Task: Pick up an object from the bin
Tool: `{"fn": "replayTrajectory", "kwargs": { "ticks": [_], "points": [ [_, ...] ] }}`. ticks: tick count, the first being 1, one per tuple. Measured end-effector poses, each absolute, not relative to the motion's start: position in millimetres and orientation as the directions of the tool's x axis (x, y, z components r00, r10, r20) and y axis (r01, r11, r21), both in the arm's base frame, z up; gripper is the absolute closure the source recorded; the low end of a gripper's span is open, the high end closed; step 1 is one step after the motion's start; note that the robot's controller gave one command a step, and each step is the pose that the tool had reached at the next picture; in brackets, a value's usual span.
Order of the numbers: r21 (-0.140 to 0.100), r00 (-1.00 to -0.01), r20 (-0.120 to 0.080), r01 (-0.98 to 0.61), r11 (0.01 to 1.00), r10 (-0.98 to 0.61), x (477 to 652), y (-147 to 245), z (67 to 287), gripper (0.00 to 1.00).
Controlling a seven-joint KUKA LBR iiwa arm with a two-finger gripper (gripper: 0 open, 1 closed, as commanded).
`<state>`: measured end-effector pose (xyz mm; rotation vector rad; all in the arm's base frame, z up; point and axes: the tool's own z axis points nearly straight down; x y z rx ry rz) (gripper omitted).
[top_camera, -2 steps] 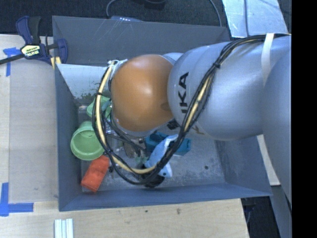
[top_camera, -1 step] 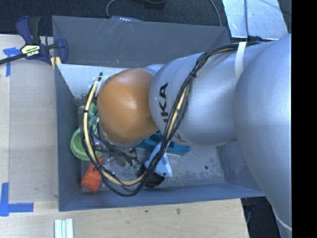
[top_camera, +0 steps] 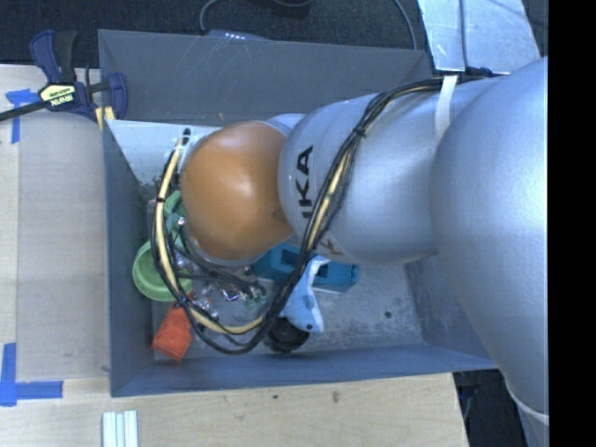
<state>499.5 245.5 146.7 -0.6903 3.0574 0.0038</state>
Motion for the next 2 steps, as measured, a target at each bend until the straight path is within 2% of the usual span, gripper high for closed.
{"fn": "replayTrajectory", "kwargs": {
  "ticks": [1, 2],
  "points": [
    [-0.001, -0.921, 0.004, -0.389, 0.921, -0.389, 501.2, 241.1, 70.0, 0.00],
    [-0.011, -0.722, -0.020, -0.692, 0.722, -0.692, 501.4, 241.8, 79.5, 1.00]
  ]
}}
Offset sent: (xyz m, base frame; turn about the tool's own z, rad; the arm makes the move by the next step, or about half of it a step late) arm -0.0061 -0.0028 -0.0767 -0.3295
